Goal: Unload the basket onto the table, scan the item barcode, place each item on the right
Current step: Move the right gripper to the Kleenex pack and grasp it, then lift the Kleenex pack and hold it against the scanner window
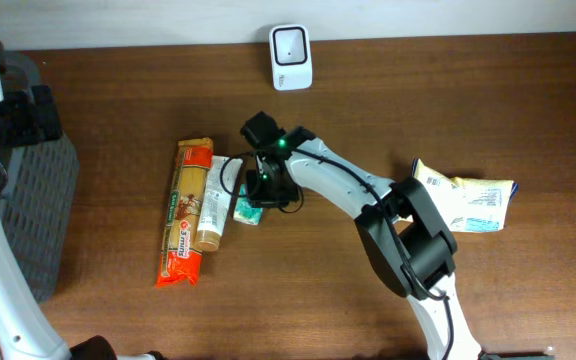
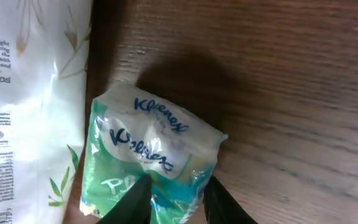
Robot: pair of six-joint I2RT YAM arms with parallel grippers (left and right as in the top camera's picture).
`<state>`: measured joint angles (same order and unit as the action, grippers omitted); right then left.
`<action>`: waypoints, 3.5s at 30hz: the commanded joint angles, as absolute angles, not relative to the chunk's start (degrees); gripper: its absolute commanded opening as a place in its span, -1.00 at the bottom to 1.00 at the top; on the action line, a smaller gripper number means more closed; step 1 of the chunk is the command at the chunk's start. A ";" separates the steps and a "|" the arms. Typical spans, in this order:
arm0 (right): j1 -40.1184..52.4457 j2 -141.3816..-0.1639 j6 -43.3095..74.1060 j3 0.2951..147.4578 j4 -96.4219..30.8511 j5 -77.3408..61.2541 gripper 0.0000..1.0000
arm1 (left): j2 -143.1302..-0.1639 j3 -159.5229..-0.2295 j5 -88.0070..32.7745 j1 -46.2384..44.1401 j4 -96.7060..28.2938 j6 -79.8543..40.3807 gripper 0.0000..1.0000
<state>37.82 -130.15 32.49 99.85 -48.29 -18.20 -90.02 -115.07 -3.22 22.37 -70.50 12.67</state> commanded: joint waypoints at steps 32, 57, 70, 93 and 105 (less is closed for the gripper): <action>44.03 -141.12 11.44 131.61 -89.14 4.67 0.08 | -90.04 -115.22 -3.68 22.68 -70.39 13.37 0.98; 33.32 -132.90 1.15 122.50 -73.60 -42.44 -0.92 | -90.04 -115.22 -3.68 22.68 -70.39 13.37 0.98; 24.36 -132.66 7.05 107.66 -66.08 -19.79 -0.11 | -90.04 -115.22 -3.68 22.68 -70.39 13.37 0.98; 28.69 -133.14 -2.00 106.54 -66.85 -44.05 -0.92 | -90.04 -115.22 -3.68 22.68 -70.39 13.37 0.98; 14.17 -125.71 -17.34 107.37 -75.33 -88.95 -0.92 | -90.04 -115.22 -3.68 22.68 -70.39 13.37 0.98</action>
